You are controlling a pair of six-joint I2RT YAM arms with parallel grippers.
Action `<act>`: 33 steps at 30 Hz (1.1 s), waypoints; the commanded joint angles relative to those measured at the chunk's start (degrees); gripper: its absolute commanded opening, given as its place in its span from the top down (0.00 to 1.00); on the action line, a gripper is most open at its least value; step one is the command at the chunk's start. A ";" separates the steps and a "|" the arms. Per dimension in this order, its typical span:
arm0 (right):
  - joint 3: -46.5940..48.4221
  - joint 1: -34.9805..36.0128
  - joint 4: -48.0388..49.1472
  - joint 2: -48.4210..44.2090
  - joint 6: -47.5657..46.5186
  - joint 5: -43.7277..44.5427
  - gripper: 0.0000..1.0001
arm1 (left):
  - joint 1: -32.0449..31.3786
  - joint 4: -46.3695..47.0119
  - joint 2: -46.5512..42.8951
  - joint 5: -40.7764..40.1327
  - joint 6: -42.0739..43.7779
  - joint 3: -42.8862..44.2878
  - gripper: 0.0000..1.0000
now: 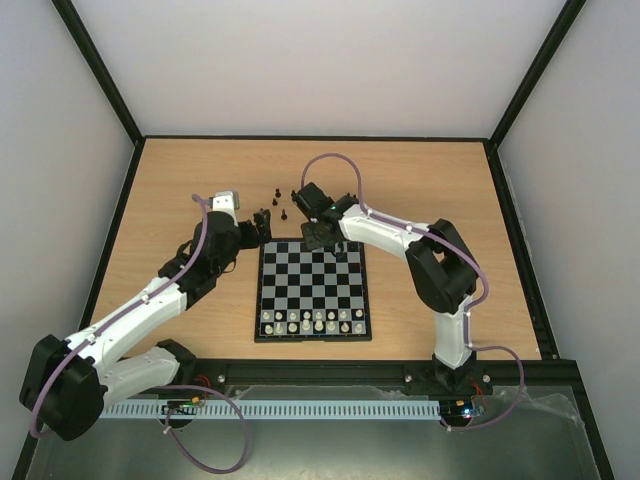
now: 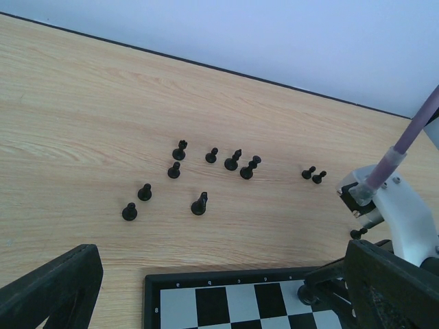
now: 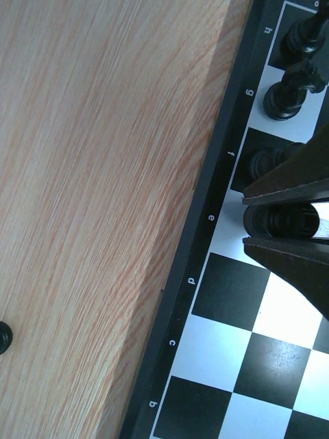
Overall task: Set up the chess pieces on the board
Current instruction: Place the chess piece on the chessboard.
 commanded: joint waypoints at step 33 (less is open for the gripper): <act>1.38 0.38 -0.12 3.11 0.68 -0.89 0.87 | 0.00 -0.18 0.70 -0.43 -0.04 0.75 0.01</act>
